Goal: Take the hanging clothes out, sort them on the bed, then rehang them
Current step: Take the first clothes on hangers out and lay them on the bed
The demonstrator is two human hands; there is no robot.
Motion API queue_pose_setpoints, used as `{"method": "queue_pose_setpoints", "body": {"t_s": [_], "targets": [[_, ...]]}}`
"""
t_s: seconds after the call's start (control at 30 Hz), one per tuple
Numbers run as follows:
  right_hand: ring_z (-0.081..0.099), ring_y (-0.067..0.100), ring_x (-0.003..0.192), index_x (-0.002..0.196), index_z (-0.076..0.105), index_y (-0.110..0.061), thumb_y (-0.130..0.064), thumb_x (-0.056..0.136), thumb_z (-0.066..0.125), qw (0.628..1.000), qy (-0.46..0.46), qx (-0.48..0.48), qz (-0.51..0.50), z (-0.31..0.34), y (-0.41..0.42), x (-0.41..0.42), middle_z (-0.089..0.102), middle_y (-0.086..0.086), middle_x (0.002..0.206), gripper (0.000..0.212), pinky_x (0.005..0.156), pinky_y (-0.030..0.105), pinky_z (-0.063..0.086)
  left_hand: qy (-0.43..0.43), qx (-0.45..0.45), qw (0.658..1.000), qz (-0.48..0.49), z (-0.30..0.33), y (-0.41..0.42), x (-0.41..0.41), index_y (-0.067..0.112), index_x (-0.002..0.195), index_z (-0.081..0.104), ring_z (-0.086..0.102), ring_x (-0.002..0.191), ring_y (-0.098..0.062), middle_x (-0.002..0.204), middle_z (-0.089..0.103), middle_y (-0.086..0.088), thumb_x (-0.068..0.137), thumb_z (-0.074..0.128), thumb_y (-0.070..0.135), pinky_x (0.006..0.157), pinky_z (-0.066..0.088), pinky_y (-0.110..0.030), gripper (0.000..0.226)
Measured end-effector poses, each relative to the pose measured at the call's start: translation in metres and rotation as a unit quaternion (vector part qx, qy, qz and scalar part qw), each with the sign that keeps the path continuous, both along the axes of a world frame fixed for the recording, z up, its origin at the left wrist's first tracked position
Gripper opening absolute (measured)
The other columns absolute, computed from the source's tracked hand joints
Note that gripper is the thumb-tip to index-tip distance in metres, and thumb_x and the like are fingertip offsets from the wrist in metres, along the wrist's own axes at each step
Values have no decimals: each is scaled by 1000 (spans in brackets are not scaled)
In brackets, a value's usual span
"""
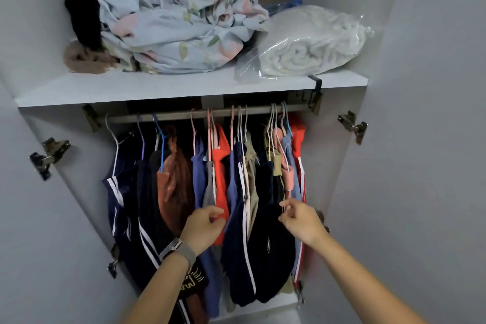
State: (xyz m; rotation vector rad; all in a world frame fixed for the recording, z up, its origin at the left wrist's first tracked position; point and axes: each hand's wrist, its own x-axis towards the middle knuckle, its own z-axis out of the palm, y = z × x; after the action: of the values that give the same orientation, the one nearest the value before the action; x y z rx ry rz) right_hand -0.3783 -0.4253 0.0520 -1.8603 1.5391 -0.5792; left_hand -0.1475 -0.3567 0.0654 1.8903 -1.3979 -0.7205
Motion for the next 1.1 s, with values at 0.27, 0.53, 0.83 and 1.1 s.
{"method": "queue_pose_setpoints", "body": {"t_s": [0.27, 0.53, 0.83, 1.1], "targets": [[58, 25, 113, 123, 60, -8, -10, 88, 60, 993, -35, -98, -47, 30, -127, -8, 62, 9, 121, 35, 90, 20, 37, 1, 4, 998, -66, 0, -104, -40, 14, 111, 63, 55, 85, -7, 92, 61, 6, 89, 53, 14, 63, 37, -1, 24], [58, 36, 108, 111, 62, 0, -8, 86, 56, 991, 18, -52, -126, 43, -234, -5, 64, 22, 112, 27, 85, 30, 42, 113, 2, 994, 4, 21, -180, -53, 12, 111, 64, 57, 99, -14, 105, 62, -1, 89, 55, 13, 86, 41, -20, 24], [56, 39, 115, 119, 58, 7, -27, 99, 45, 967, -70, 67, -237, 26, -265, 12, 58, 28, 123, 42, 92, 37, 43, 100, 16, 994, -39, 14, -204, -63, 15, 111, 65, 55, 99, -9, 108, 62, 2, 88, 54, 14, 81, 37, -13, 26], [58, 25, 53, 98, 64, 2, -32, 93, 56, 901, -305, 90, -294, 58, -253, -20, 64, 17, 77, 36, 54, 32, 48, 164, 32, 980, -105, 16, -218, -66, 20, 96, 63, 63, 87, -14, 84, 61, 6, 92, 47, 11, 80, 51, -29, 19]]}}
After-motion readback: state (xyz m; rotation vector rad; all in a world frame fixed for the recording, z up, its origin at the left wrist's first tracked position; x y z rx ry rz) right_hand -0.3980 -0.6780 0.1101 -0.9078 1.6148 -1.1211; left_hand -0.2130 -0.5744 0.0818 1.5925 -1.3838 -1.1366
